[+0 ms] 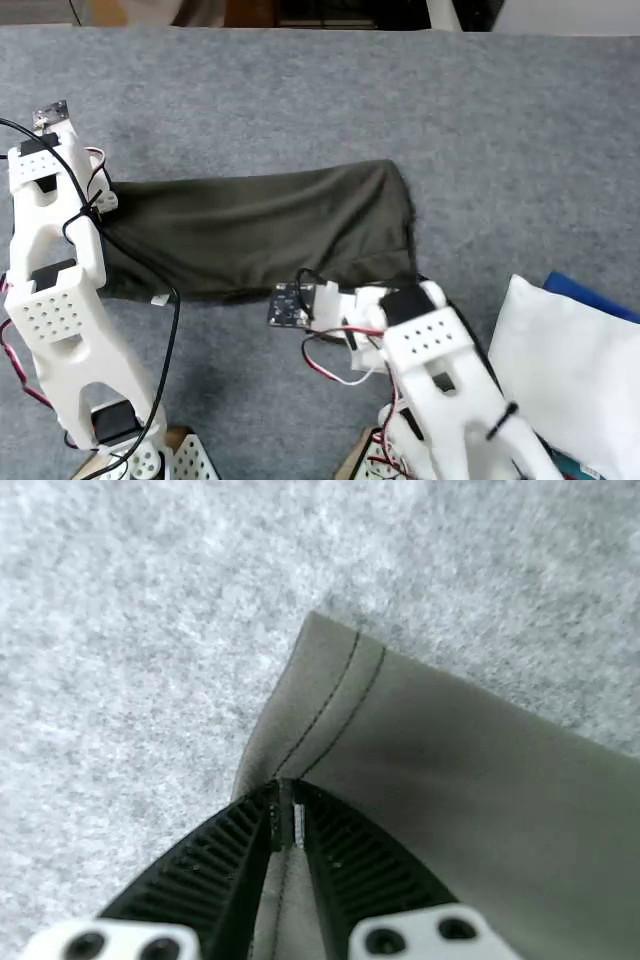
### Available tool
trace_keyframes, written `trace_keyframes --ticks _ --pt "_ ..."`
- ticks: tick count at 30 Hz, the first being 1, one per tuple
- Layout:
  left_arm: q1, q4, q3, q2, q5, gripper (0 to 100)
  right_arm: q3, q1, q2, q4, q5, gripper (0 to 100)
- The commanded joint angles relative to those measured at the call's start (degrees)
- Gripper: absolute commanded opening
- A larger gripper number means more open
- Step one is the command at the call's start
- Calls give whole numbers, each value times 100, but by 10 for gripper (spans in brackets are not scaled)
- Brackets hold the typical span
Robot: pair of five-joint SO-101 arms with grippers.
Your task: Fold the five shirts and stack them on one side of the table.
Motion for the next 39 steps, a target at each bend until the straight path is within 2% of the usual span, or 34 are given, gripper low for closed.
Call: trace_keyframes --ticks 1,5,15,17,21,27,34,39 --pt "-141 0 -70 13 0 20 -4 -22 831 -721 -132 200" --pt "-141 0 -70 13 0 20 -92 -22 1877 -1345 -193 200" --pt "-167 97 -79 13 0 20 -989 -4 3213 -1011 -193 196" --pt "-167 105 -79 13 -9 20 -1068 -4 3345 -976 -193 152" --pt "-167 97 -79 13 -9 20 -1226 -4 3556 -905 -185 2" --pt "-149 88 -79 13 -9 20 -1455 -4 3591 -897 -185 4" --pt "-149 88 -79 13 0 20 -3020 295 3635 70 -167 4" --pt "-149 97 -79 13 0 20 -4365 655 3767 633 264 4"
